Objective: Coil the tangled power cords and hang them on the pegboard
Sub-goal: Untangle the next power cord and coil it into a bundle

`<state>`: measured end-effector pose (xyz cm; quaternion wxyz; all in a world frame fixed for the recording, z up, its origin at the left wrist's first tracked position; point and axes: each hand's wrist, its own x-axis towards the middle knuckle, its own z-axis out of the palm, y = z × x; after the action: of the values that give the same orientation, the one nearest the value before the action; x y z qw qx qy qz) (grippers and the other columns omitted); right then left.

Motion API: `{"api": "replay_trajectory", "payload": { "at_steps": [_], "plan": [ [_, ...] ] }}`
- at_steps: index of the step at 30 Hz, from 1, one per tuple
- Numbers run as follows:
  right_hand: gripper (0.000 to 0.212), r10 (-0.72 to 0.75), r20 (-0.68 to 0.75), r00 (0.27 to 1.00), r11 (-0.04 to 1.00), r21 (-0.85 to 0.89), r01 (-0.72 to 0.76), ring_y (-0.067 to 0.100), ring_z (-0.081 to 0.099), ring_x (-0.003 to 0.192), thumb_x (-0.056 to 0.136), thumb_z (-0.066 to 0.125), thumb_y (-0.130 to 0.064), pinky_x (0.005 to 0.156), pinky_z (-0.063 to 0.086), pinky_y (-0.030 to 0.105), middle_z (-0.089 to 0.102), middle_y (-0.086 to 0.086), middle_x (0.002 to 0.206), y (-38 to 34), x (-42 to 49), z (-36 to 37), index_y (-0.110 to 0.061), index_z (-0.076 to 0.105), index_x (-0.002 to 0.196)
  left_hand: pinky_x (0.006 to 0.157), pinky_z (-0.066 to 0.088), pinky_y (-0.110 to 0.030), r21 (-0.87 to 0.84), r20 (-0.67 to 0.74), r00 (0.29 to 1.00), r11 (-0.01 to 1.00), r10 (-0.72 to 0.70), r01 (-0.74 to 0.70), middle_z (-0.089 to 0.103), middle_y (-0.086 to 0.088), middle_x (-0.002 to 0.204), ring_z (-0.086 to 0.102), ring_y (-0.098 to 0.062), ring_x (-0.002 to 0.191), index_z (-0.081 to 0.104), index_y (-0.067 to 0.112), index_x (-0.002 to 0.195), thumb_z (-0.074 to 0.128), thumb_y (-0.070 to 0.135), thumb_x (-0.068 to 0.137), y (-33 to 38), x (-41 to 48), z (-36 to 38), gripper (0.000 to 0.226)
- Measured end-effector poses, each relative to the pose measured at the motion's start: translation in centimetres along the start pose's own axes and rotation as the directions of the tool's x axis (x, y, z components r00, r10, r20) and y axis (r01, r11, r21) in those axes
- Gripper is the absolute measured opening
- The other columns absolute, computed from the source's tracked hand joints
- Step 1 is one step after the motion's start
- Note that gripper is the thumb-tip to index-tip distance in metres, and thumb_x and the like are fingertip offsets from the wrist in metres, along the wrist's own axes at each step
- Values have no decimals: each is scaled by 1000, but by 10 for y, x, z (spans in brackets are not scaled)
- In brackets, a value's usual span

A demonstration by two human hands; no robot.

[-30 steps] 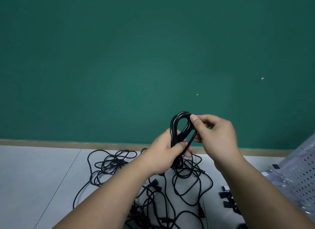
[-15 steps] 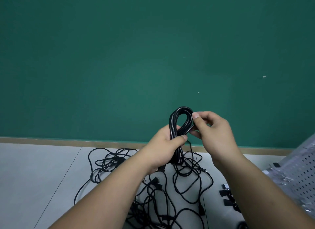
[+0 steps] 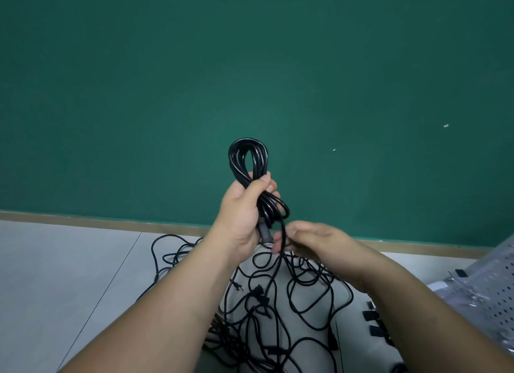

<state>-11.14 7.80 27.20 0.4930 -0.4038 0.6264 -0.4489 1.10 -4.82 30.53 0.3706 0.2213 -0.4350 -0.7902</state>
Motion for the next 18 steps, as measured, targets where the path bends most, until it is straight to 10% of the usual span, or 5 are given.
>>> {"api": "replay_trajectory", "payload": {
  "at_steps": [5,9,14,18],
  "plan": [
    [20,241,180,954,754,-653,-68,15,72,101,103,57,-36,98,55,44,80,-10,94,22,-5,3,-32,76,100,62,46,-30,31,-218,958,983,185,-183,57,2,76,53,-14,66,56,15,98,60,12,105,26,19,-20,9],
    [16,115,81,990,859,-509,-59,18,61,70,103,61,-36,76,53,42,59,1,68,15,-6,0,-35,76,97,83,45,-33,683,-152,917,710,368,-171,64,8,94,59,-11,85,60,20,110,61,23,103,34,28,-55,7],
    [13,-260,-94,961,943,-240,231,3,50,63,102,69,-23,65,40,17,63,-15,71,-32,-23,-7,-15,80,99,94,47,-37,918,41,977,379,208,-119,65,4,110,61,-19,106,56,22,121,59,25,105,19,25,-59,16],
    [11,-384,-246,890,921,-175,349,1,58,71,101,70,-16,68,43,11,72,-10,82,-52,-32,-9,-14,80,96,97,51,-40,912,207,976,347,69,-218,65,10,108,63,-14,104,55,30,115,58,29,105,10,18,-40,11]
  ]
}}
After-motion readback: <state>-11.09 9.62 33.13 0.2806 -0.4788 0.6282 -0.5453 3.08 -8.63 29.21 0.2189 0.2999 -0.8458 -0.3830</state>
